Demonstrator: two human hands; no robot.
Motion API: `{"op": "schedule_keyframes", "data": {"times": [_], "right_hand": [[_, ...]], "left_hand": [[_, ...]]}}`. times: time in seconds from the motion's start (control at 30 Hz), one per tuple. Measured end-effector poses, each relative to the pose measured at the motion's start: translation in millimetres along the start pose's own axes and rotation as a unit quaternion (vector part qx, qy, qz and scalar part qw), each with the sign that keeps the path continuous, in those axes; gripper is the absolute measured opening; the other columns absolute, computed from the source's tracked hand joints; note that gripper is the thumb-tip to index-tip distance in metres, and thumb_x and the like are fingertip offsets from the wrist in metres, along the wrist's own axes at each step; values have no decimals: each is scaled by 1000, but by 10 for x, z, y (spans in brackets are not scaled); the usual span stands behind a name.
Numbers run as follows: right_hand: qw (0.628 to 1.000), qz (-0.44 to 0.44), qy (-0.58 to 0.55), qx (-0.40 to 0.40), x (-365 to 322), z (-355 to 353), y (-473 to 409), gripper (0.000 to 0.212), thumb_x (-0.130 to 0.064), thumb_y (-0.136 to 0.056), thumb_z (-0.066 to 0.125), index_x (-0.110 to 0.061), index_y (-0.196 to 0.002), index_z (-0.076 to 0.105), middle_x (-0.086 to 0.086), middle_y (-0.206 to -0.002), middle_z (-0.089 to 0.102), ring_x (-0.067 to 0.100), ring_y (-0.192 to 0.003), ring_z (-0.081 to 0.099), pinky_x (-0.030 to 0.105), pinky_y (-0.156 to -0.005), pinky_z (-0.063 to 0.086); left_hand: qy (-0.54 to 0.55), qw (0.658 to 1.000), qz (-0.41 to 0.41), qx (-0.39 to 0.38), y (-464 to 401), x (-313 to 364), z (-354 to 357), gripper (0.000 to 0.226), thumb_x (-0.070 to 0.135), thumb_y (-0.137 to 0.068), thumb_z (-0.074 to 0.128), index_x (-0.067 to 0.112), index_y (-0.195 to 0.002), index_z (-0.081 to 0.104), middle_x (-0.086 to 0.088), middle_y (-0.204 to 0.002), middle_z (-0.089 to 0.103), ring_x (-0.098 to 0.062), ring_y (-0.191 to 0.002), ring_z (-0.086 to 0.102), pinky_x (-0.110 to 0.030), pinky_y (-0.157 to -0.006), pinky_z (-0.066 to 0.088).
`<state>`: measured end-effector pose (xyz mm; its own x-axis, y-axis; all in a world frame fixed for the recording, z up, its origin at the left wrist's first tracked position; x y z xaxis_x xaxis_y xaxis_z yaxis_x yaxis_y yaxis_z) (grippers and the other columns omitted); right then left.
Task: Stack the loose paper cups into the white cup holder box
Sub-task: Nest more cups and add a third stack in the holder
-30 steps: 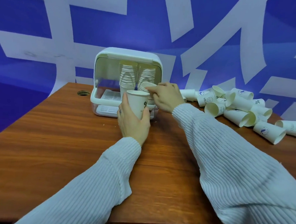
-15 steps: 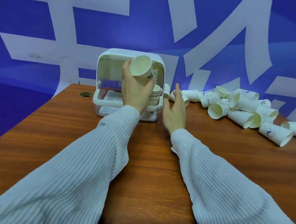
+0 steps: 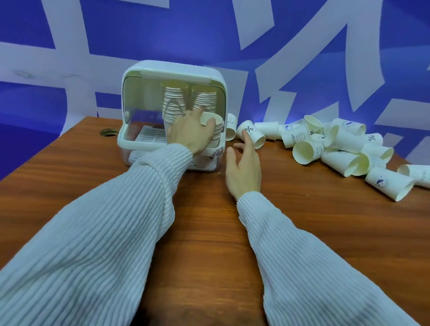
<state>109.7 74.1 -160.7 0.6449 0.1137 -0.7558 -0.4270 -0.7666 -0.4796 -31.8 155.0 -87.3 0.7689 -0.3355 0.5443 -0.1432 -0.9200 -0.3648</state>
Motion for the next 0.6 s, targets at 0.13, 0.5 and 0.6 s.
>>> {"op": "schedule_keyframes", "data": {"times": [0.13, 0.5, 0.6], "right_hand": [[995, 60, -66, 36, 93, -76, -47, 54, -42, -101, 48, -37, -153, 35, -19, -121, 58, 11, -120, 55, 44, -106, 46], [936, 129, 314, 89, 1031, -1159, -389, 47, -27, -91, 54, -30, -137, 61, 10, -166, 29, 31, -153, 23, 47, -123, 21], [927, 148, 344, 27, 1152, -1068, -484, 53, -36, -92, 54, -35, -145, 54, 12, -172, 11, 30, -158, 7, 48, -126, 9]], "left_hand": [[-63, 998, 2, -4, -19, 106, -93, 62, 56, -97, 46, 21, -148, 53, -6, -161, 41, -32, -150, 30, -53, -116, 29], [222, 957, 162, -90, 1123, 913, 1072, 54, 32, -94, 63, 20, -145, 49, -2, -147, 46, -19, -130, 50, -36, -108, 41], [208, 957, 133, -152, 1169, 837, 1243, 64, 36, -97, 64, 24, -154, 40, 2, -151, 39, -12, -121, 52, -29, -101, 41]]}}
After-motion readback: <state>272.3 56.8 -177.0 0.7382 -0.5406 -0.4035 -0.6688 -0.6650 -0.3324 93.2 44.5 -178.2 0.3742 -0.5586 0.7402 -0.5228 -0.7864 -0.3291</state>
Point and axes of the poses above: each hand's wrist, its own y-axis away from the middle knuckle, its own z-axis out of the palm, x = y × z, the point moved 3 cm from there along -y, towards the middle knuckle
